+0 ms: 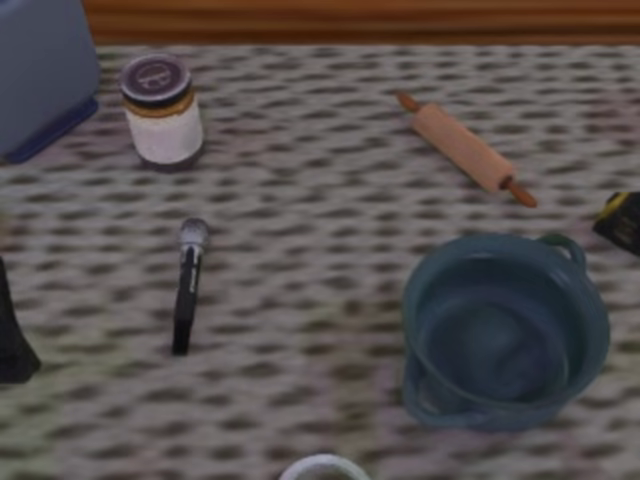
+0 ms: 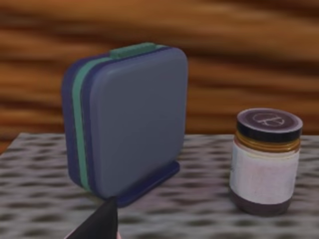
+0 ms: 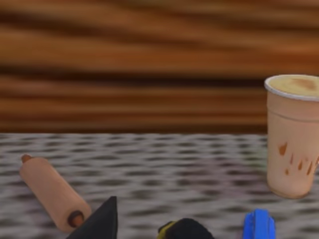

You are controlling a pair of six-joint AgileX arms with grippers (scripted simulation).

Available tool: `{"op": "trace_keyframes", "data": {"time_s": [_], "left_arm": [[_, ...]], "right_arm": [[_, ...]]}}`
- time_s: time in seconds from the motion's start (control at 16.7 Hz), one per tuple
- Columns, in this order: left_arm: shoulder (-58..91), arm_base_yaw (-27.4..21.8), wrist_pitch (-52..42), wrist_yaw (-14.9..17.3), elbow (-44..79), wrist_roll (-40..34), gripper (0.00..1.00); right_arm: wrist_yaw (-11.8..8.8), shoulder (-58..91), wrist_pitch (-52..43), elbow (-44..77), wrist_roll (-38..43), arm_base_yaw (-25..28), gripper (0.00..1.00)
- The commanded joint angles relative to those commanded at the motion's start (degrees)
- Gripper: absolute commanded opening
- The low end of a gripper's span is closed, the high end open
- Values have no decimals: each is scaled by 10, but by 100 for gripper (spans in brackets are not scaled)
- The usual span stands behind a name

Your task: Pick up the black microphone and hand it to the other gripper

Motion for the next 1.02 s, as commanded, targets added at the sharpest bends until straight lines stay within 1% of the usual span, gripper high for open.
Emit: {"op": "trace_keyframes", "data": {"time_s": [0.24, 0.48, 0.66, 1.02], "left_arm": [[18, -6, -13, 0, 15, -3, 100], [127, -35, -86, -2, 99, -24, 100], [269, -64, -162, -7, 200, -52, 100], [624, -133, -319, -13, 446, -121, 100]], "right_arm": [[0, 0, 0, 0, 0, 0, 100], [0, 0, 0, 0, 0, 0, 100], [0, 0, 0, 0, 0, 0, 100], [0, 0, 0, 0, 0, 0, 100]]}}
